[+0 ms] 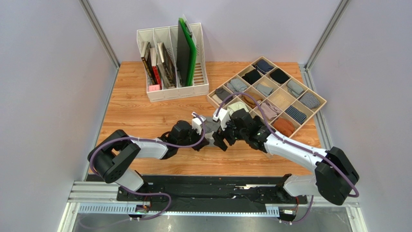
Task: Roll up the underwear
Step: Roll the underwear to the center of the board.
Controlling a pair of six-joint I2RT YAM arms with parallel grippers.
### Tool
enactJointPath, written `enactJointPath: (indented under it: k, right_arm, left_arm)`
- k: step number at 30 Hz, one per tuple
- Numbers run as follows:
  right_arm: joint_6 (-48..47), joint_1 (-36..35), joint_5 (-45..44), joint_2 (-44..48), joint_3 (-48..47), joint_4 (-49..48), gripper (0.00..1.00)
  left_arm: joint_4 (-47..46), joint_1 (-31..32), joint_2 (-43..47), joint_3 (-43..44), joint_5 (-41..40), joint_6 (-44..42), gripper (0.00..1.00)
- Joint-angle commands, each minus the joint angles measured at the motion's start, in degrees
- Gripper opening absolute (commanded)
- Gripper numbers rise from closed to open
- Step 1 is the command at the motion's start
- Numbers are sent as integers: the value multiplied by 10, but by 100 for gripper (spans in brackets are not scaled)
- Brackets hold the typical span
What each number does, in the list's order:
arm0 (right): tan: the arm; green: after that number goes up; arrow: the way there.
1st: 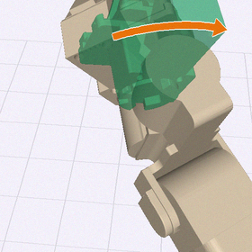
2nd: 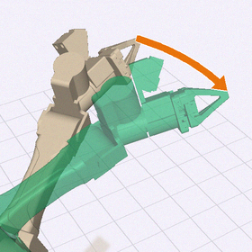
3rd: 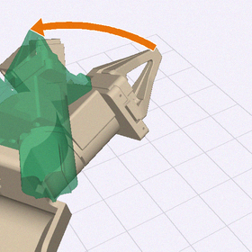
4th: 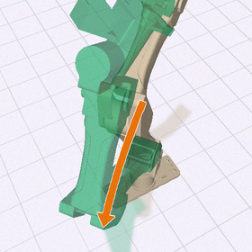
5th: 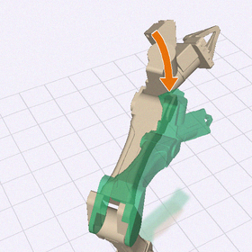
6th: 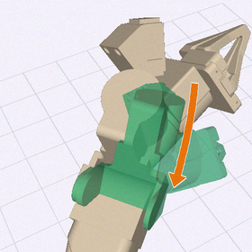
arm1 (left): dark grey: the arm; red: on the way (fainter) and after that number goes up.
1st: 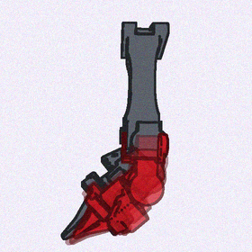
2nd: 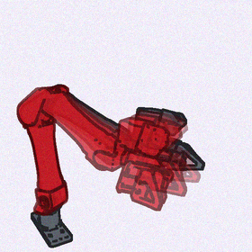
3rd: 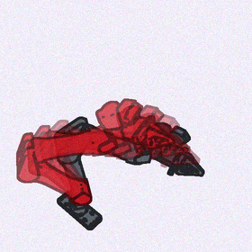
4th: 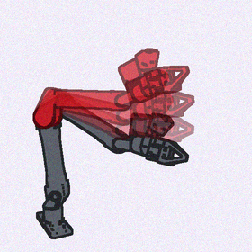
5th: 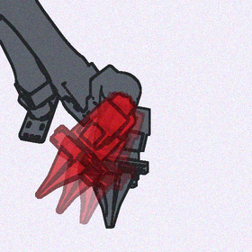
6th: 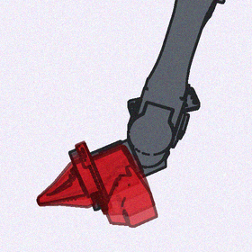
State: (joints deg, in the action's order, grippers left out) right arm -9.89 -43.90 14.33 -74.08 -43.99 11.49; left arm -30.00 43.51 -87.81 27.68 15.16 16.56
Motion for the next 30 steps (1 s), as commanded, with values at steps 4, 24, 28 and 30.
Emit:
enactJointPath:
  k: [4,24,28,30]
  right_arm:
    - [-30,-70,-89,3,41,-98,78]
    - [-72,-116,-136,-100,43,-173,66]
    - [-75,-116,-142,-111,44,-179,65]
    - [-76,-116,-142,-115,44,-184,61]
  left_arm:
    - [-30,-39,16,-26,69,67,0]
    - [-74,-94,-10,-40,168,120,0]
    - [-82,-103,-14,-44,186,128,0]
    - [-101,-111,-16,-47,200,132,0]
